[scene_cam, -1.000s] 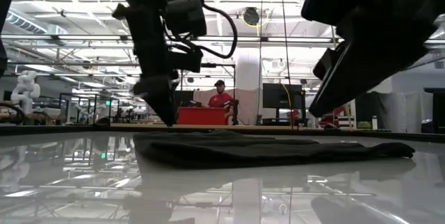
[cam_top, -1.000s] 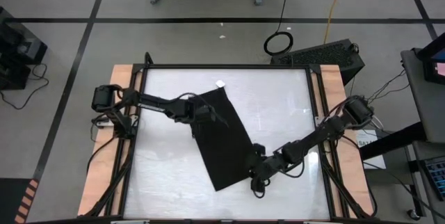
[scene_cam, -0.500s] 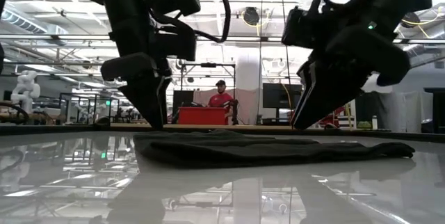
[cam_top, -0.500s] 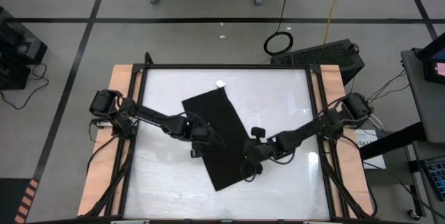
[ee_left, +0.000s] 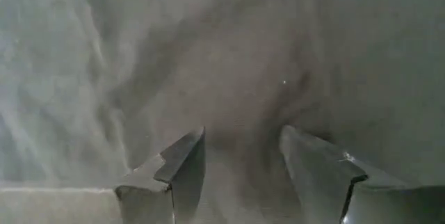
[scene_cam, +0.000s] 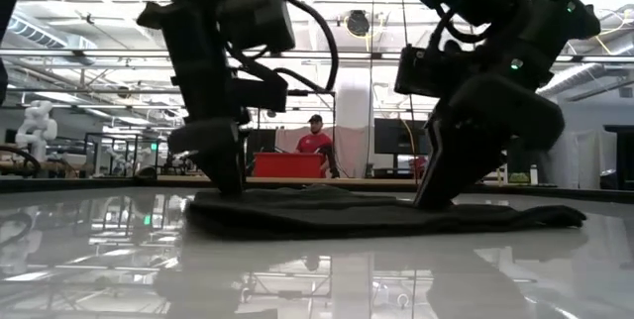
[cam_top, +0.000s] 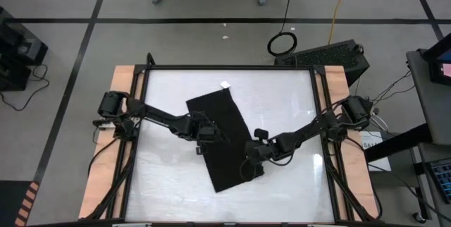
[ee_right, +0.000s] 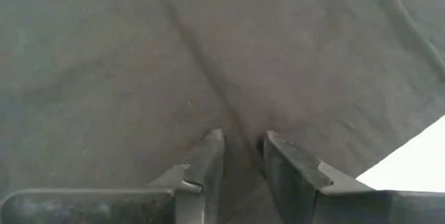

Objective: Roll towel
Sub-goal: Roll the black towel

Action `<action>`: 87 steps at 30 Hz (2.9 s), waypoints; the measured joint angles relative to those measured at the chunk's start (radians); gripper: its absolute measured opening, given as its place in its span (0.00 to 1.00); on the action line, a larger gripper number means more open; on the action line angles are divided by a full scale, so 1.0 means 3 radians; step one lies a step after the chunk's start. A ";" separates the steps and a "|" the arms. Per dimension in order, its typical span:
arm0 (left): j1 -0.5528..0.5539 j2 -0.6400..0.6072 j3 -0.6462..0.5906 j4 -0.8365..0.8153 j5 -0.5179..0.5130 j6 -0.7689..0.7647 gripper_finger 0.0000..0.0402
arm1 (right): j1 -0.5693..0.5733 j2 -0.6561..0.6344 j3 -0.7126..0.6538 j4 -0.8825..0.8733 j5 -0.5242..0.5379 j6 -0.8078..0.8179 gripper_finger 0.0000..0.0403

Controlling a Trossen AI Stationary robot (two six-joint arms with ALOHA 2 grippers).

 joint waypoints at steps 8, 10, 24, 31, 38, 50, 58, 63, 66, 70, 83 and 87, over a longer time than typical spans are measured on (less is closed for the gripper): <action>0.0100 0.0168 -0.0006 0.0322 -0.0337 0.0642 0.49 | 0.0213 0.0068 -0.0008 0.0411 -0.0196 0.0247 0.25; 0.0135 0.0175 -0.0007 0.0454 -0.0337 0.0814 0.49 | 0.0257 0.0075 -0.0011 0.0526 -0.0225 0.0306 0.25; 0.0135 0.0027 0.0244 0.0284 -0.0256 0.0906 0.49 | 0.0253 0.0011 -0.0013 0.0354 -0.0179 0.0259 0.25; -0.0023 -0.0127 0.0367 -0.0090 -0.0260 0.0835 0.49 | 0.0190 -0.0144 -0.0015 0.0099 -0.0105 0.0178 0.25; -0.0280 -0.0187 0.0362 -0.0303 0.0002 0.0642 0.49 | 0.0185 -0.0288 -0.0015 0.0170 -0.0088 0.0033 0.25; -0.1050 -0.0189 0.0367 -0.0329 0.0096 0.0551 0.49 | 0.0593 -0.0298 -0.0014 0.0569 -0.0131 -0.0362 0.39; -0.1636 -0.0189 0.0367 0.0055 0.0073 0.0464 0.49 | 0.0983 -0.0298 -0.0014 0.0934 0.0092 -0.0579 0.45; -0.1916 -0.0189 0.0367 0.0239 -0.0156 0.0464 0.49 | 0.1158 -0.0298 -0.0014 0.0916 0.0337 -0.0762 0.45; -0.2017 -0.0178 0.0360 0.0298 -0.0289 0.0461 0.49 | 0.1206 -0.0298 -0.0014 0.0914 0.0346 -0.0732 0.45; -0.2103 -0.0086 0.0284 0.0371 -0.0338 0.0441 0.49 | 0.1240 -0.0298 -0.0014 0.0908 0.0386 -0.0594 0.45; -0.2189 0.0236 0.0263 0.0536 -0.0706 0.0306 0.49 | 0.1383 -0.0233 -0.0009 0.0929 0.0456 -0.0774 0.45; -0.2190 0.0316 0.0263 0.0515 -0.0861 0.0345 0.49 | 0.1390 -0.0115 -0.0009 0.0946 0.0498 -0.0786 0.45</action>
